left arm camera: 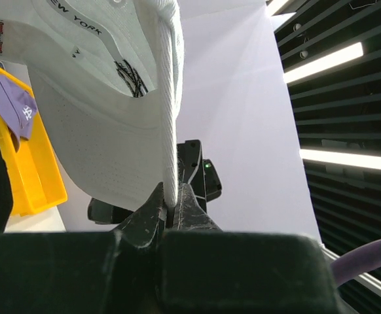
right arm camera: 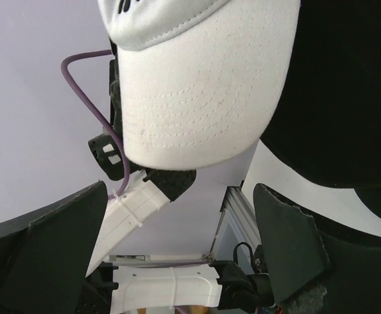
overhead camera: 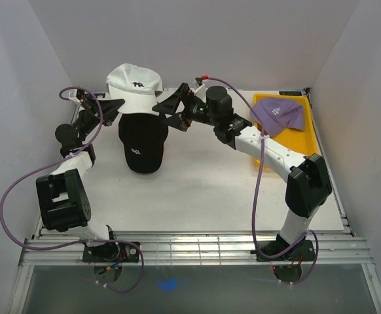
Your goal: Stack the hats
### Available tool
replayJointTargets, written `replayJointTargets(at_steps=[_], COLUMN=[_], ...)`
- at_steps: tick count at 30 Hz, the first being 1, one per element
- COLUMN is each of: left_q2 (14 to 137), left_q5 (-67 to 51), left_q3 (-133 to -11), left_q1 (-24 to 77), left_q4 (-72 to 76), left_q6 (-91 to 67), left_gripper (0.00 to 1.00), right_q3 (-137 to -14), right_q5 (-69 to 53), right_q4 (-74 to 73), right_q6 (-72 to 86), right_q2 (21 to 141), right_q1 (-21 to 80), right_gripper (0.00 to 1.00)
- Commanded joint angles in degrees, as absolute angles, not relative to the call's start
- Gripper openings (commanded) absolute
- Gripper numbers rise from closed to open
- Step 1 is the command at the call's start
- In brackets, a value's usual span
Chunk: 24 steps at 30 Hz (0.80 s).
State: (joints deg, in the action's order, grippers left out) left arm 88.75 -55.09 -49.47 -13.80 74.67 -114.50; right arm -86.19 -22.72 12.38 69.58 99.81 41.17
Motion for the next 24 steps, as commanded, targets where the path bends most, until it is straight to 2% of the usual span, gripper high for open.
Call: replayJointTargets(at_steps=[1,11,15,21,22,24], left_q2=[88.59,87.8,87.54,87.45,87.45,87.36], left_q5=[-53.7,-54.05,-54.67,-55.37,-55.55,-55.81], left_q3=[-51.5,-50.45,-49.83,-49.22,-49.13,-48.96], left_q1=[-13.97,-13.98,-14.06,-13.97,-14.06,-13.98], left_q4=[97.91,98.09,98.09,98.17,98.09,98.09], left_q6=[-130.08,-130.25,-130.08,-130.08,-129.9,-129.73], left_gripper=[0.0,0.0,0.0,0.0,0.0,0.0], right_q3=[-88.5,-91.13,-94.04,-95.19,-95.27,-94.58], right_q5=[-23.11,-23.2,-22.94,-22.85,-23.03,-23.03], right_q4=[18.98,26.8,26.28,26.01,26.02,26.02], right_q6=[73.21,79.45,78.67,77.7,77.35,76.91], right_q2=[102.21,108.19,109.33,109.86,109.69,109.34], right_q1=[41.75,42.19,42.1,42.01,42.01,42.01], right_gripper=[0.97,0.98,0.95,0.71,0.63,0.53])
